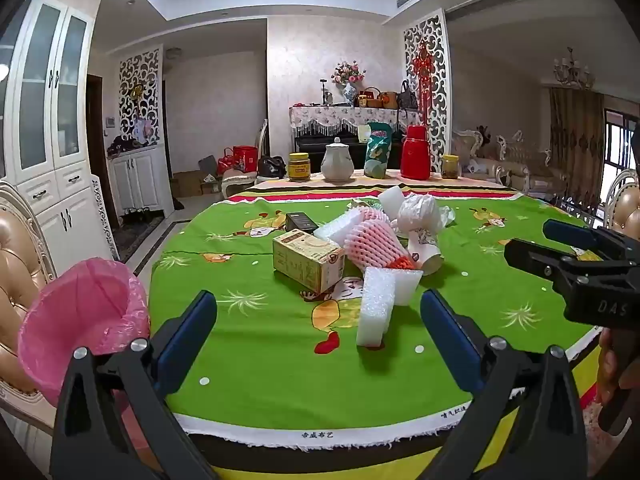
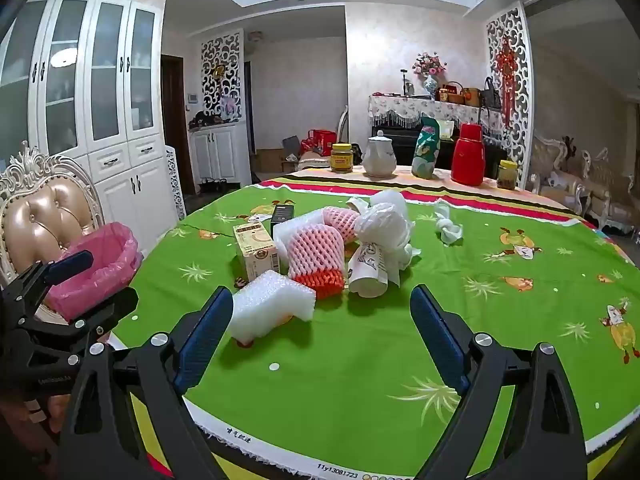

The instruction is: Collect trash

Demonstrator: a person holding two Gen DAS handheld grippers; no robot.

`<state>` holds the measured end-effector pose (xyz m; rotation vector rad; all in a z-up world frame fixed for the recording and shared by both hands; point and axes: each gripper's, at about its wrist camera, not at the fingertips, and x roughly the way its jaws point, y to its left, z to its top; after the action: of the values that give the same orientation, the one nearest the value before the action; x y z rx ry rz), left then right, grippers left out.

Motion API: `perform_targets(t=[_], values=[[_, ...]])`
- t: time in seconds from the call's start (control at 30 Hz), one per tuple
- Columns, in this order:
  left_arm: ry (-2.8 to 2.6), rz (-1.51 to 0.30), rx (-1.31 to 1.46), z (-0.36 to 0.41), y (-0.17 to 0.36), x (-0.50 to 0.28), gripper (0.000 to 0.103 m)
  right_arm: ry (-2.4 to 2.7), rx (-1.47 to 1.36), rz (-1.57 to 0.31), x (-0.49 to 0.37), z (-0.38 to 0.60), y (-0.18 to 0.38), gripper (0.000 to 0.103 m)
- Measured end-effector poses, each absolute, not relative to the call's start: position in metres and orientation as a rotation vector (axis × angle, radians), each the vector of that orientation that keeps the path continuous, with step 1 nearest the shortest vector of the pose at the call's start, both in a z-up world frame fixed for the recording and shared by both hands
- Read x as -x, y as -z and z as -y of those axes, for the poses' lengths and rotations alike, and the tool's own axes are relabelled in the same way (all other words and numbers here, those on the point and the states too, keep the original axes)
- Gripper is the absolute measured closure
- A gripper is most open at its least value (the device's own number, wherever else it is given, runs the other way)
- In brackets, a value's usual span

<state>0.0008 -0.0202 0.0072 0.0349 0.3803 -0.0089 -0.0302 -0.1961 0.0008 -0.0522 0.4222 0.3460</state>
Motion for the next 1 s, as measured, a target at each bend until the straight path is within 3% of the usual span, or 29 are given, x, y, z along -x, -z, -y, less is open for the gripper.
perform_targets(t=[1.0], values=[[0.015, -0.372, -0.066, 0.0240, -0.0064, 0.0023, 0.004, -0.341, 0.072, -0.437, 0.0189, 0.1902, 0.0155, 0.018]])
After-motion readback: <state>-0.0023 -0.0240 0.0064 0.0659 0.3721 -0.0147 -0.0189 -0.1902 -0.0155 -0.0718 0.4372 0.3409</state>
